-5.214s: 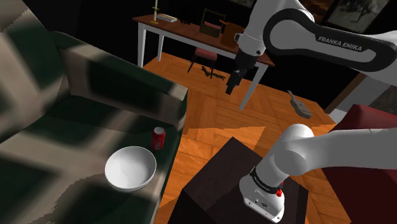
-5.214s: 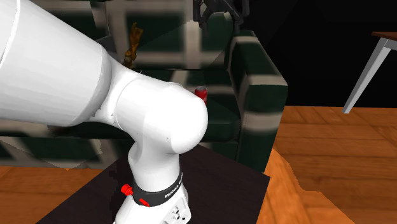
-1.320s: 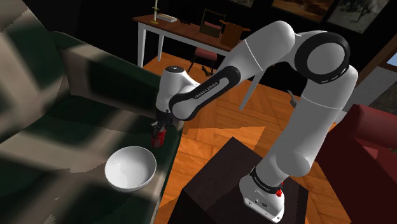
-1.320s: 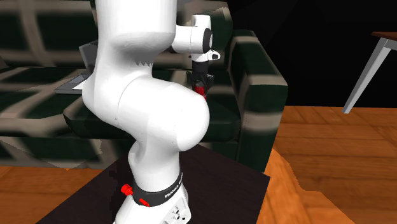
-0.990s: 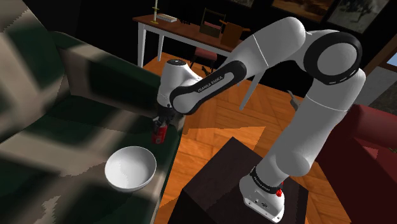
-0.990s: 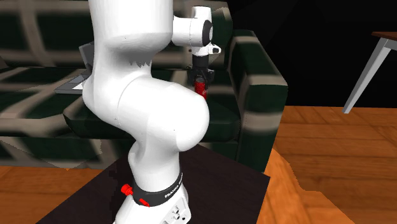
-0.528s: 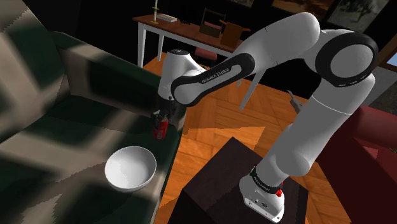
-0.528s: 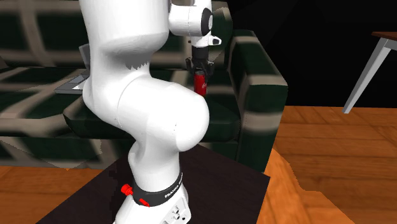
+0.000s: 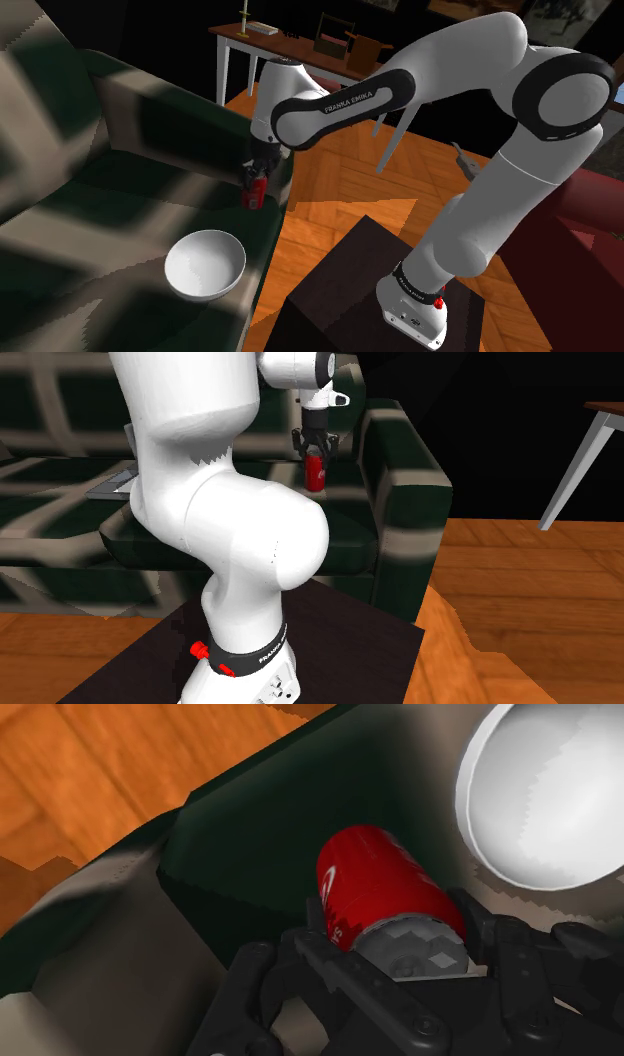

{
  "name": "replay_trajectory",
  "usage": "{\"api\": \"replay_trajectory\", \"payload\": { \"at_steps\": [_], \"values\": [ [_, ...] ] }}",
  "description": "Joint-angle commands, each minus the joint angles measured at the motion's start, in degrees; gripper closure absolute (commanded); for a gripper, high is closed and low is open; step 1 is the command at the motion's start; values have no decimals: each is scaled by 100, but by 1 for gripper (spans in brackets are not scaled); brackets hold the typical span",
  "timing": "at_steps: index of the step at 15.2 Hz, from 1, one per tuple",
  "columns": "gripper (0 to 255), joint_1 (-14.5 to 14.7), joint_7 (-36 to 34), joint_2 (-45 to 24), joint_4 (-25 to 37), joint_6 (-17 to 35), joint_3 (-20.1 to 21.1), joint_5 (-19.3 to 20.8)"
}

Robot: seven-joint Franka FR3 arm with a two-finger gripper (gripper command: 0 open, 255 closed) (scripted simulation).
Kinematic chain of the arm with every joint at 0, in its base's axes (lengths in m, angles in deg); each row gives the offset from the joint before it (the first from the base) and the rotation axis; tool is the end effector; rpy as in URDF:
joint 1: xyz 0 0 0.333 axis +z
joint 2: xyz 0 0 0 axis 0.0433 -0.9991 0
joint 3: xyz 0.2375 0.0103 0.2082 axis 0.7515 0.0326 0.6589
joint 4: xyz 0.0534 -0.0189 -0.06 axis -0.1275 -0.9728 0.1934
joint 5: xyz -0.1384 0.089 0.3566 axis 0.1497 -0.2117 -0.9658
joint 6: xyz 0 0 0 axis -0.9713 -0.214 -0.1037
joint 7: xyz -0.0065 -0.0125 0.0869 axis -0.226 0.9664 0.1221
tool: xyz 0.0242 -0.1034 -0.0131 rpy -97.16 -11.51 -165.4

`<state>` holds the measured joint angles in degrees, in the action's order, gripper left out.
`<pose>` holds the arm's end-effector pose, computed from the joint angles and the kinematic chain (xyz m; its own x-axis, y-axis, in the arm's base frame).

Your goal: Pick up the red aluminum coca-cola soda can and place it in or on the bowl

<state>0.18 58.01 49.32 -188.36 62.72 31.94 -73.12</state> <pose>0.4882 0.1754 0.3627 0.9966 0.0774 0.0290 0.0780 -0.9967 -0.0226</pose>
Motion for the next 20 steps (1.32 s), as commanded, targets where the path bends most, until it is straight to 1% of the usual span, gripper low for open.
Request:
{"api": "replay_trajectory", "payload": {
  "at_steps": [1,5,13,20],
  "values": [
    [255,0,21,97,73,-166,-1,-35],
    [255,-3,56,254,215,-459,-9,-85],
    [255,531,-1136,116,589,-681,594,-2],
    [255,1015,-2248,-330,1264,-952,1079,275]
  ]
}}
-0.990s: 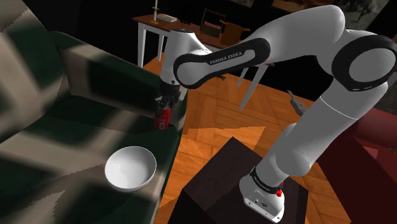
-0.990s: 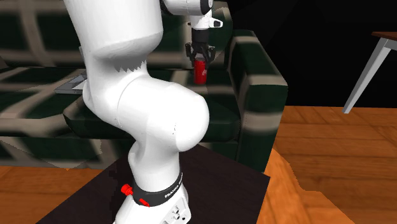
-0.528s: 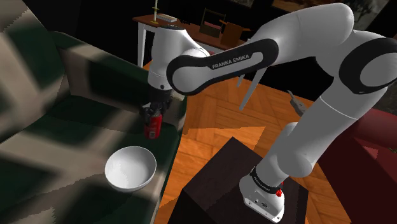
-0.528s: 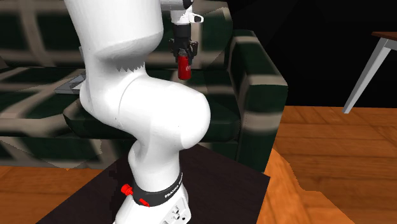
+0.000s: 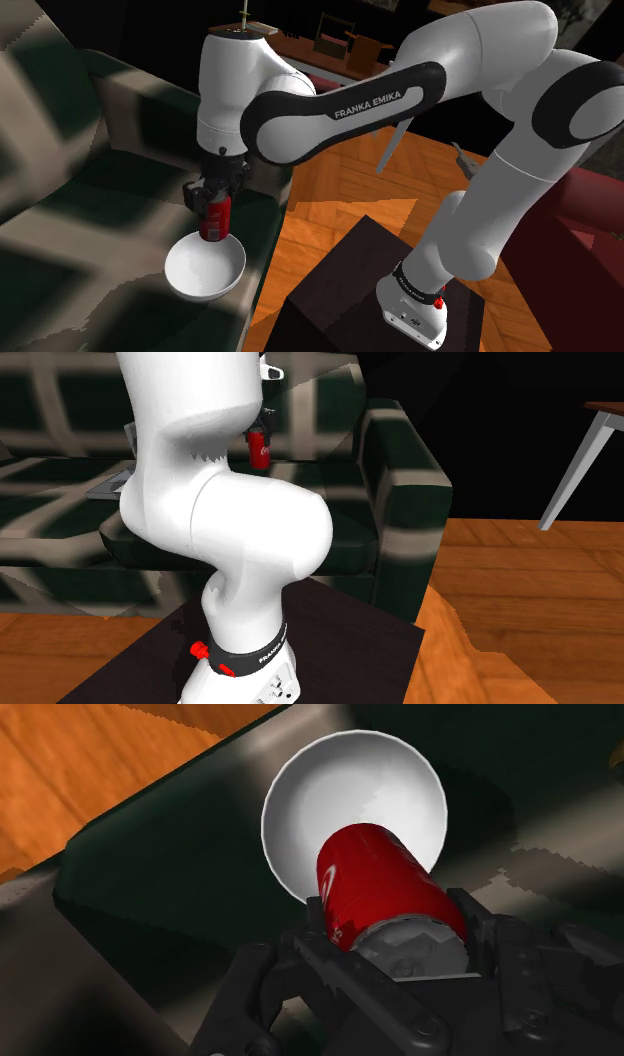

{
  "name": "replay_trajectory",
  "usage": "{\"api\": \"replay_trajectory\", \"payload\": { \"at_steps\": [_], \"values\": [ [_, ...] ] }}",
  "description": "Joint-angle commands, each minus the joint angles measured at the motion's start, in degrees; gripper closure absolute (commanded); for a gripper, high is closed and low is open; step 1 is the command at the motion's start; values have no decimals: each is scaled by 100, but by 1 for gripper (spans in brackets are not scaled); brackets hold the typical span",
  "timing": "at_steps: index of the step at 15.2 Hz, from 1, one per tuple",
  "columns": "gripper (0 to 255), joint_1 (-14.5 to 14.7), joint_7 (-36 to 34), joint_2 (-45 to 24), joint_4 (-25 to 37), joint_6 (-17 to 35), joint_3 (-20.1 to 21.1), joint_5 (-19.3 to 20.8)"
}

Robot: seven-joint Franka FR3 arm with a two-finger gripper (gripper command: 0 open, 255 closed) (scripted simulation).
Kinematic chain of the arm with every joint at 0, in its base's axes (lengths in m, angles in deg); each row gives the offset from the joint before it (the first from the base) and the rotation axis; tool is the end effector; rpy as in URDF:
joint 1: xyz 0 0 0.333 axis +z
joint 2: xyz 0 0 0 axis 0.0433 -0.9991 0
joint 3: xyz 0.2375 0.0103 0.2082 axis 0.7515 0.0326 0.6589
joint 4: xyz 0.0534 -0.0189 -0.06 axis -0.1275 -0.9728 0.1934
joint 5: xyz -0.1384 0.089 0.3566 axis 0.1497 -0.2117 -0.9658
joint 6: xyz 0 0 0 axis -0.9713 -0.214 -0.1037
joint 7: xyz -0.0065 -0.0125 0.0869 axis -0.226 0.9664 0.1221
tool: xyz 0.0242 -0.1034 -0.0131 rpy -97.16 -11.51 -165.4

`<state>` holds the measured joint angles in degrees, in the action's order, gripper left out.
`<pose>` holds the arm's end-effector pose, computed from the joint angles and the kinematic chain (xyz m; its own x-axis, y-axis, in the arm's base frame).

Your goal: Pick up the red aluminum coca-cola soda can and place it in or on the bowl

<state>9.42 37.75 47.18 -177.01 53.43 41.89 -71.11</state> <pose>0.4330 0.3471 0.4193 0.9964 0.0796 0.0283 0.0803 -0.9965 -0.0221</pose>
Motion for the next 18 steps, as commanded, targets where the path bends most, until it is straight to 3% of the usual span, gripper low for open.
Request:
{"api": "replay_trajectory", "payload": {
  "at_steps": [1,18],
  "values": [
    [255,96,-235,-149,85,50,83,93],
    [255,186,-584,-899,-473,1263,4,598]
  ]
}}
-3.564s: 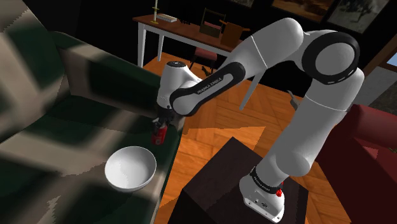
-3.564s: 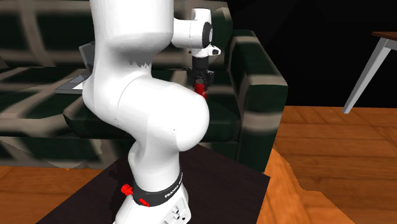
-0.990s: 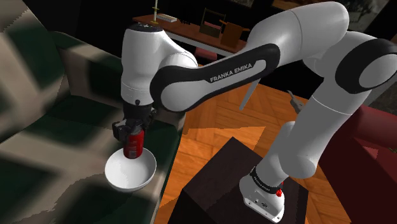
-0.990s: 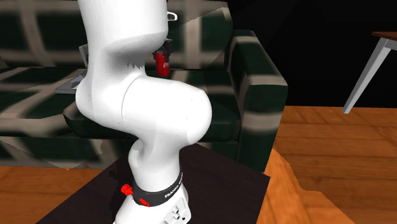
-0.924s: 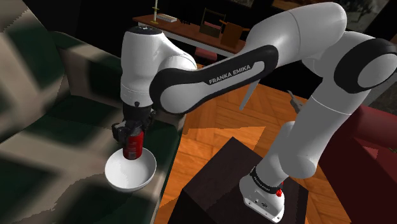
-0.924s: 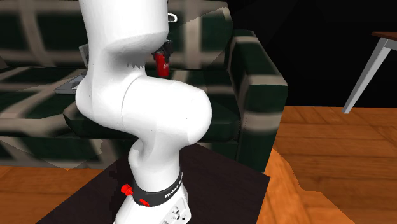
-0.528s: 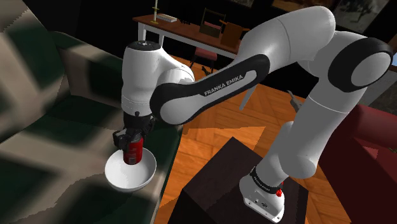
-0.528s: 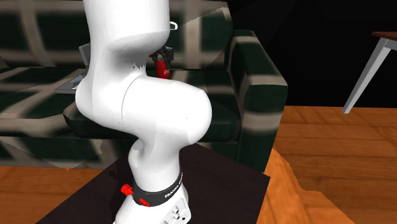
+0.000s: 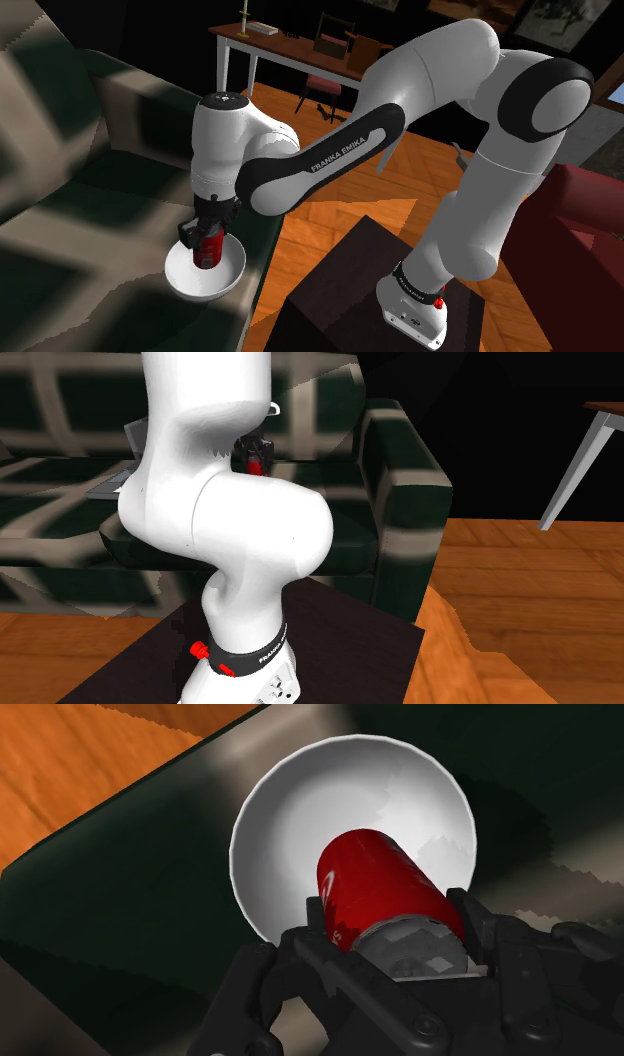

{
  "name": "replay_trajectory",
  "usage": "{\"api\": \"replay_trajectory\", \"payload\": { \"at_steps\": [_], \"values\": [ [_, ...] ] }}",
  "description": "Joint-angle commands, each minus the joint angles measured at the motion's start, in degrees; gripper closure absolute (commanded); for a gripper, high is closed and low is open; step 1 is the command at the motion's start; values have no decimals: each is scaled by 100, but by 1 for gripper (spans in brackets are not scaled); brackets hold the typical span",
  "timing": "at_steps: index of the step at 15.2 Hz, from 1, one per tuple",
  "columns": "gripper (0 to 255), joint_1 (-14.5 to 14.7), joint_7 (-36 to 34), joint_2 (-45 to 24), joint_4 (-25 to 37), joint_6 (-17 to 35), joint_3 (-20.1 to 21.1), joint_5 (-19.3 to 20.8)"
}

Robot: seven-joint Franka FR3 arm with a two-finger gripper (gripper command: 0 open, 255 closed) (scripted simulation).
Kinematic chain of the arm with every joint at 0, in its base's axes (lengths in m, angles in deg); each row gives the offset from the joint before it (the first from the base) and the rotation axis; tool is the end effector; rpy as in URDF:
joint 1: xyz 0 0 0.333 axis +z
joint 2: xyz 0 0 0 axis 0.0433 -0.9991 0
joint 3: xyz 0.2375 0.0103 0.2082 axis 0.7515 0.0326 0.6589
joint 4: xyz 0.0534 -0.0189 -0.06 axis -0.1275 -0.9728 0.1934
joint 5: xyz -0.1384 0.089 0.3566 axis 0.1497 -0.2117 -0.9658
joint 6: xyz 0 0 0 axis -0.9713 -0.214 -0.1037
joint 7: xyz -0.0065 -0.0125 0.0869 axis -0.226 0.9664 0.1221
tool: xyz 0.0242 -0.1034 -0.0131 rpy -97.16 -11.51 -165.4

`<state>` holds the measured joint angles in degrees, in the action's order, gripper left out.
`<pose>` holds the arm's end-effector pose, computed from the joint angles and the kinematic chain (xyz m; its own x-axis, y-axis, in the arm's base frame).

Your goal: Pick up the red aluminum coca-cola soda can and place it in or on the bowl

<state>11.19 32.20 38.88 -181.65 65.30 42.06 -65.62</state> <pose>0.4270 0.3627 0.3297 0.9966 0.0776 0.0280 0.0782 -0.9967 -0.0221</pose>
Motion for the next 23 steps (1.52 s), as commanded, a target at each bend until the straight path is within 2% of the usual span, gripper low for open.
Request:
{"api": "replay_trajectory", "payload": {
  "at_steps": [1,8,9,14,18,23],
  "values": [
    [255,9,-29,-68,-11,75,-14,48],
    [255,10,-29,-68,-10,75,-14,49],
    [0,10,-29,-69,-9,75,-14,49],
    [0,10,-29,-68,-10,75,-14,49],
    [0,-67,204,422,215,-577,62,-290],
    [0,-63,204,422,215,-577,58,-290]
  ]
}}
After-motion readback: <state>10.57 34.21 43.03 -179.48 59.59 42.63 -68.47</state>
